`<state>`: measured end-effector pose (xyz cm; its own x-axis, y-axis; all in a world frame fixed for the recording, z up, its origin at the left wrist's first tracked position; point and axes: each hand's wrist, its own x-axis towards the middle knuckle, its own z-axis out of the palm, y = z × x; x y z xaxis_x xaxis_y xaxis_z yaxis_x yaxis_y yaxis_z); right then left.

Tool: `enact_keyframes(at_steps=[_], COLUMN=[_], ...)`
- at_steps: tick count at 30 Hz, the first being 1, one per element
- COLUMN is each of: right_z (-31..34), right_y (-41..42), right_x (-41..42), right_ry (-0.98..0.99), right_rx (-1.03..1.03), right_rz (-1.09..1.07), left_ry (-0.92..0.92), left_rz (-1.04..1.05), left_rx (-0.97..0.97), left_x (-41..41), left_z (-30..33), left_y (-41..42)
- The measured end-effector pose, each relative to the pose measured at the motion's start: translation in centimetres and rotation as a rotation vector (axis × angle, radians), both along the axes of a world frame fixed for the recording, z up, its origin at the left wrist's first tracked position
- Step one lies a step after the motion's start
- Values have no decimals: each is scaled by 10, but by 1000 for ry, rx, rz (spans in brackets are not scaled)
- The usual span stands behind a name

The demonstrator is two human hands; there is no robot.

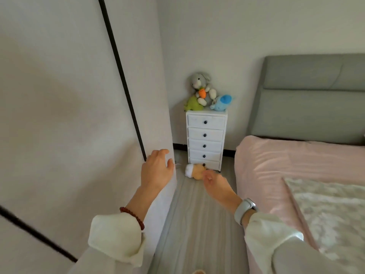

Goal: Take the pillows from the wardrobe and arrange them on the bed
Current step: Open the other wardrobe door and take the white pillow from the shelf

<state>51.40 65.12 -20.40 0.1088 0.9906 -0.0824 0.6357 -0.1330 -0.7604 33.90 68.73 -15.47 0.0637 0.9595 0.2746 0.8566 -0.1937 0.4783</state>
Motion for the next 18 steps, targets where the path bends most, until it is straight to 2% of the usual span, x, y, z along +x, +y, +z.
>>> enact_keyframes(at_steps=[3, 6, 10, 14, 18], right_z=[35, 76, 124, 152, 150], right_y=[96, 176, 258, 322, 361], right_x=[-3, -13, -44, -87, -114], right_ry=[-64, -7, -37, -148, -252], right_rx=[84, 232, 586, 880, 1048], right_rz=[110, 149, 339, 624, 822], left_ry=[-33, -117, -148, -203, -157], left_rz=[150, 339, 466, 618, 794], left_rx=[159, 401, 664, 664, 659], left_x=[-6, -14, -20, -24, -15], left_z=[43, 87, 115, 115, 114], left_y=[93, 155, 196, 209, 219])
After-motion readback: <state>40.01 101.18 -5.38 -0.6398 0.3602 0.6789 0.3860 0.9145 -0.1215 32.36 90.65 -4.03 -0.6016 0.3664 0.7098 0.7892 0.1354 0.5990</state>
